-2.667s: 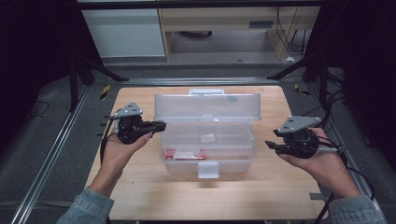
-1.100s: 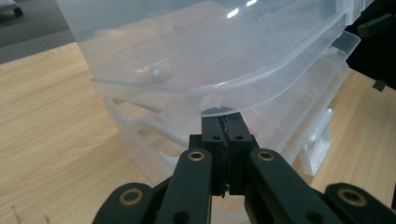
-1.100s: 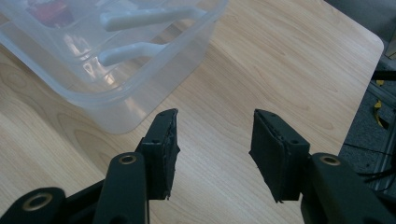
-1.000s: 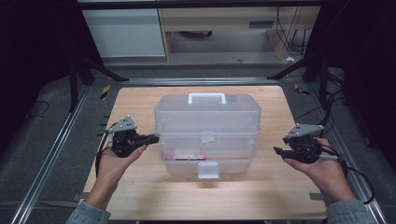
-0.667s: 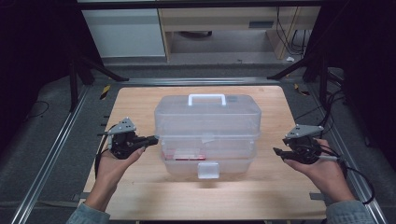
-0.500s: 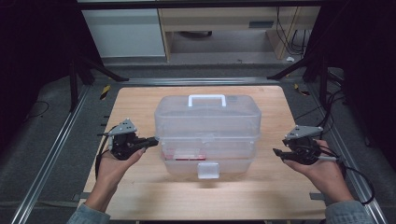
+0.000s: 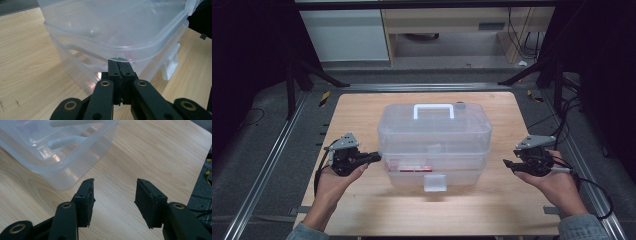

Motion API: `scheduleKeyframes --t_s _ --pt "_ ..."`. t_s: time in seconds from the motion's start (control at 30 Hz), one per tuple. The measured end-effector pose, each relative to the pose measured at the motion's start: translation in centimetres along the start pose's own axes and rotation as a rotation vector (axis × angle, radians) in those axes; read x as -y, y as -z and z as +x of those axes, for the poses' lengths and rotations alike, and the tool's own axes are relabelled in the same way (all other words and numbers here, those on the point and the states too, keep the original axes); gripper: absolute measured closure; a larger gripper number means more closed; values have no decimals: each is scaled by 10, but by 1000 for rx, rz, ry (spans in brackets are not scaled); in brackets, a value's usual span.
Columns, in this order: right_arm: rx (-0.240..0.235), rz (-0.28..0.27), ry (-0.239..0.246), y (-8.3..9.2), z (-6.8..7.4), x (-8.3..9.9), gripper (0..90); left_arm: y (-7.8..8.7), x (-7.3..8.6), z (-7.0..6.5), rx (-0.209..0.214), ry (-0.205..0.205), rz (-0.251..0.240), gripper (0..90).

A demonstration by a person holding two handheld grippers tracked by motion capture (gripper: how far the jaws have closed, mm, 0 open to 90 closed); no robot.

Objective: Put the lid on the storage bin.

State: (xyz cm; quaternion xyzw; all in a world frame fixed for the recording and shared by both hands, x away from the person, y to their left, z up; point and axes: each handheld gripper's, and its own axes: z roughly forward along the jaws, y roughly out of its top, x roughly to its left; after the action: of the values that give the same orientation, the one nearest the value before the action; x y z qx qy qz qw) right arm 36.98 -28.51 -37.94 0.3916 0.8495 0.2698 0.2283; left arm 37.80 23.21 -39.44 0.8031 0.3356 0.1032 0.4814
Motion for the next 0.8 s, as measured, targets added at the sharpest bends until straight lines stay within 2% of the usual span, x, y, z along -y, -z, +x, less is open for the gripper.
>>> scheduleKeyframes --t_s 0.63,0.67,0.73,0.8 --pt "4 60 -36 -33 -11 0 467 -10 21 -1 -8 -6 80 877" --pt "4 64 -38 -34 -11 0 462 -9 22 0 -28 -7 88 853" --pt "8 65 -43 -35 -12 -1 456 -5 23 3 -71 -8 92 732" --pt "12 63 -45 -36 -13 -2 446 2 24 9 -98 14 55 586"
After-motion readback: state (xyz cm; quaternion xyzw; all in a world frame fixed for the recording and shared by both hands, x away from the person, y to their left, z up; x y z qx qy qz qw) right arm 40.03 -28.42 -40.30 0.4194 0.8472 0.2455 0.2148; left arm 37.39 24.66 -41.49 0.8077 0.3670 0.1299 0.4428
